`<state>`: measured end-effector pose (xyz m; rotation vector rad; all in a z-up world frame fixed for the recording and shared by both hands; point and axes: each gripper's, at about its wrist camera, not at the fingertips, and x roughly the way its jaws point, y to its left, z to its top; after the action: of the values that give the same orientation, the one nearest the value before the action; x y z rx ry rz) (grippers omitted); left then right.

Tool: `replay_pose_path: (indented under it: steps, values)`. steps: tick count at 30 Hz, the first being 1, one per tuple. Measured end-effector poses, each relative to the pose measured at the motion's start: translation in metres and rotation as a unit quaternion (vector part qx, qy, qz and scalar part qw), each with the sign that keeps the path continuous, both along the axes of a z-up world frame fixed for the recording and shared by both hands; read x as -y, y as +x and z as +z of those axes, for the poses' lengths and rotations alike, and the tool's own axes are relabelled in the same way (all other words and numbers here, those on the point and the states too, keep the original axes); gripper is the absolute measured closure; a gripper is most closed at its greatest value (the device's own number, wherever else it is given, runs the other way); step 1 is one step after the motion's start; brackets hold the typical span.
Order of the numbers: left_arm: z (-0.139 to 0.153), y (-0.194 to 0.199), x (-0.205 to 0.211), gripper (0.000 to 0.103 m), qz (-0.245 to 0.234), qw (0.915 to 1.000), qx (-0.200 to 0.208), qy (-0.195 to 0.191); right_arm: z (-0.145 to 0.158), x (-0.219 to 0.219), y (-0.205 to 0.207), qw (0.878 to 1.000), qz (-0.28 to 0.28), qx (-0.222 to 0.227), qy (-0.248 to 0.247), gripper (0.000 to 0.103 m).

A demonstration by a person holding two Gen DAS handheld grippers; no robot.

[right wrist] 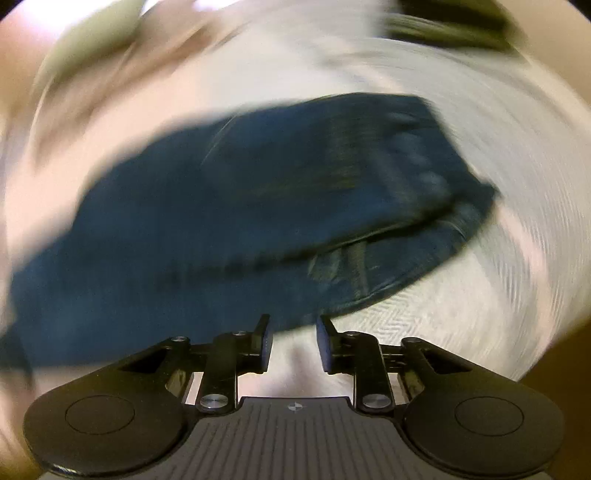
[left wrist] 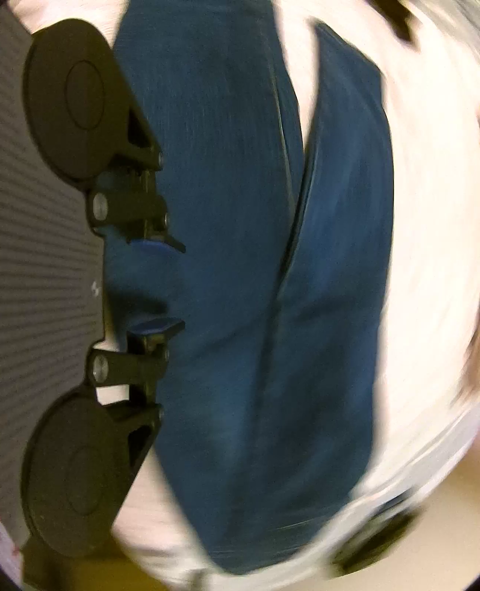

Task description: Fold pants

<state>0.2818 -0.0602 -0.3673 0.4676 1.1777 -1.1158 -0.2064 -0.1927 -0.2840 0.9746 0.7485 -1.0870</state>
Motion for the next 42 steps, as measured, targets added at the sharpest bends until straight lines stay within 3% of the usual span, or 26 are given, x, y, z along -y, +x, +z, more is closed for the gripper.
replay_pose_path:
  steps: [2,3,5,7,10,14,16,18,26,29,30,31,33,34,36,39,40,42]
  values:
    - [-0.003,0.029,0.005,0.066,0.085,0.9955,-0.035,-0.024,-0.004,0.013,-0.023,0.992,-0.099,0.083,0.012,0.077]
    - [-0.006,0.044,0.009,0.061,0.130,0.9894,-0.052,-0.038,-0.010,0.020,-0.034,0.981,-0.145,0.128,0.019,0.074]
    - [-0.015,0.075,0.018,0.060,0.213,0.9725,-0.076,-0.056,-0.016,0.033,-0.054,0.963,-0.204,0.177,0.022,0.069]
    - [-0.024,0.095,0.021,0.057,0.271,0.9548,-0.097,-0.075,-0.020,0.049,-0.072,0.951,-0.236,0.198,0.014,0.066]
    - [-0.035,0.120,0.027,0.055,0.332,0.9320,-0.105,-0.100,-0.022,0.061,-0.087,0.947,-0.247,0.207,0.002,0.064]
    - [-0.047,0.137,0.038,0.057,0.365,0.9198,-0.100,-0.103,-0.025,0.064,-0.108,0.945,-0.251,0.210,-0.009,0.064]
    - [-0.049,0.141,0.042,0.072,0.374,0.9164,-0.100,-0.100,-0.028,0.067,-0.117,0.941,-0.257,0.219,-0.008,0.064]
    - [-0.049,0.143,0.042,0.091,0.379,0.9159,-0.091,-0.098,-0.033,0.070,-0.123,0.936,-0.261,0.237,-0.006,0.064]
    - [-0.052,0.135,0.026,0.091,0.389,0.9116,-0.090,-0.098,-0.051,0.074,-0.142,0.913,-0.296,0.280,0.001,0.064]
    - [-0.050,0.132,0.032,0.095,0.372,0.9209,-0.071,-0.092,-0.062,0.080,-0.144,0.910,-0.304,0.283,0.010,0.064]
    - [-0.049,0.131,0.034,0.100,0.364,0.9244,-0.067,-0.093,-0.065,0.083,-0.143,0.911,-0.302,0.282,0.016,0.068]
    - [-0.048,0.131,0.037,0.102,0.355,0.9283,-0.060,-0.092,-0.066,0.086,-0.141,0.913,-0.299,0.277,0.017,0.087]
    - [-0.037,0.133,0.039,0.103,0.339,0.9347,-0.045,-0.096,-0.058,0.092,-0.138,0.921,-0.288,0.263,0.007,0.091]
    - [-0.027,0.132,0.038,0.103,0.334,0.9358,-0.035,-0.107,-0.051,0.093,-0.140,0.918,-0.281,0.281,-0.004,0.091]
    - [0.006,0.125,0.028,0.103,0.312,0.9371,-0.020,-0.155,-0.028,0.094,-0.148,0.910,-0.256,0.326,-0.036,0.092]
    - [0.049,0.095,-0.004,0.102,0.266,0.9428,0.020,-0.200,-0.007,0.091,-0.165,0.916,-0.233,0.320,-0.065,0.092]
    - [0.051,0.084,-0.015,0.101,0.258,0.9462,0.028,-0.193,-0.010,0.089,-0.171,0.920,-0.232,0.310,-0.057,0.092]
    - [0.031,0.062,-0.038,0.101,0.249,0.9577,0.036,-0.139,-0.031,0.087,-0.173,0.940,-0.233,0.248,-0.015,0.092]
